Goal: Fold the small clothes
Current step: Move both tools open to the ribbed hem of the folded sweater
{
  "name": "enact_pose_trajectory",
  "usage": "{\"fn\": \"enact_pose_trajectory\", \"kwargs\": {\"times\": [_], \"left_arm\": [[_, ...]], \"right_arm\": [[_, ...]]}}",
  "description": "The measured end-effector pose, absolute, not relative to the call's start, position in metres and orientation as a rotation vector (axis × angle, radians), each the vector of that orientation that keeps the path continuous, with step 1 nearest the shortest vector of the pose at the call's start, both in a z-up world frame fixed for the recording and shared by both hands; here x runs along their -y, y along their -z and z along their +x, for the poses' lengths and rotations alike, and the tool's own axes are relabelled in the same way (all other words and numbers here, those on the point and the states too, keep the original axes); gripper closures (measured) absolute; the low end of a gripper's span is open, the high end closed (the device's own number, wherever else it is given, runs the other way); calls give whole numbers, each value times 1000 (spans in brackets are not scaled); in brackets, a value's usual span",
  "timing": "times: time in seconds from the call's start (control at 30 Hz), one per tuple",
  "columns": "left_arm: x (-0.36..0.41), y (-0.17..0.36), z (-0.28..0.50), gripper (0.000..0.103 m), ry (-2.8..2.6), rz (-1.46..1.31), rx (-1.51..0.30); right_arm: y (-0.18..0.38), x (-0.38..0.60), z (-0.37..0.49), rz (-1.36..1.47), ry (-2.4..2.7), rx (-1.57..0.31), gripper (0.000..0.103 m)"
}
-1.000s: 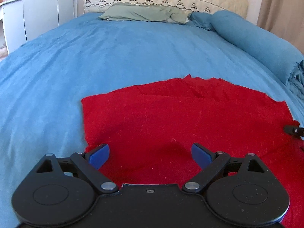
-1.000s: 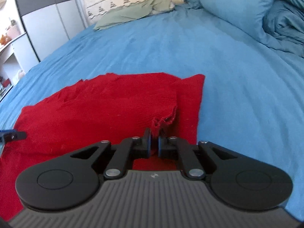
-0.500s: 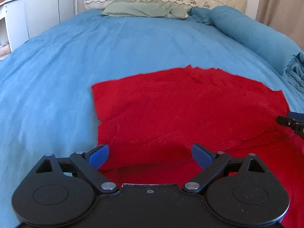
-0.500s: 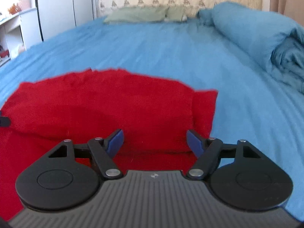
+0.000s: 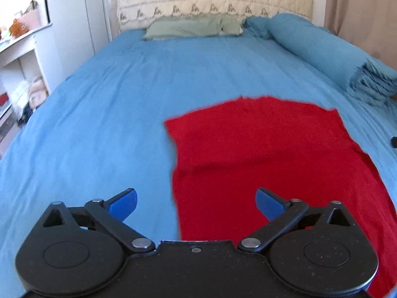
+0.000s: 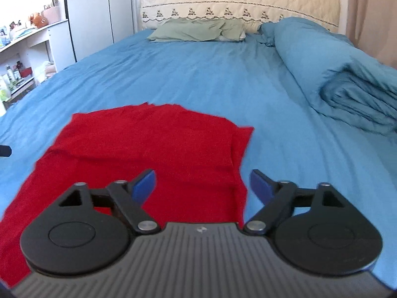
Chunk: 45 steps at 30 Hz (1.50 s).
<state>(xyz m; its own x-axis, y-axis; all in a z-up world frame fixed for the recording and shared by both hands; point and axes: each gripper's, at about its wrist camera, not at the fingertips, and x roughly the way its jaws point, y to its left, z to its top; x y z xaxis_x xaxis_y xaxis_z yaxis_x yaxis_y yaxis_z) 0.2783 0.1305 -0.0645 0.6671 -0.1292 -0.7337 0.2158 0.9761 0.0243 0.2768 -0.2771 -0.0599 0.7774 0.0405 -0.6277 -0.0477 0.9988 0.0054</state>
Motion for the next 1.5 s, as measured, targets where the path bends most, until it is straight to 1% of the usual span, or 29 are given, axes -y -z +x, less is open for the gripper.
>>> {"fn": "enact_pose_trajectory", "kwargs": {"times": [0.1,0.17,0.33,0.53,0.67,0.8,0.87,1.0,1.17,1.23,1.33,1.4,1.5], "left_arm": [[-142,70,238,0,199,62,-912],[-148,83,210,0,210,38,-955],[-154,119,158,0,199,-20,-1039],[-156,146,127,2,223,-84,-1063],[-156,158,126,6,211,-121,-1056],[-151,166,128,6,196,-101,-1037],[-151,168,128,6,191,-113,-1026],[-152,169,125,6,196,-103,-1017],[-149,170,126,6,205,-90,-1017],[-149,169,126,7,206,-86,-1014],[-145,167,123,15,219,-69,-1007],[-143,166,123,22,232,-61,-1003],[-141,165,122,28,244,-53,-998]], "right_arm": [[50,277,219,3,-49,-698,0],[54,275,183,-5,-44,-726,0],[83,265,112,-17,-23,-782,0],[118,264,68,35,-16,-838,0],[132,269,55,94,-17,-846,0],[141,267,57,113,-30,-863,0],[145,266,59,124,-40,-876,5],[151,265,64,152,-48,-891,7],[156,262,70,162,-63,-912,14],[157,260,70,164,-61,-915,14],[157,260,69,169,-57,-913,14],[157,261,69,172,-56,-913,14],[157,261,68,173,-54,-911,14]]}}
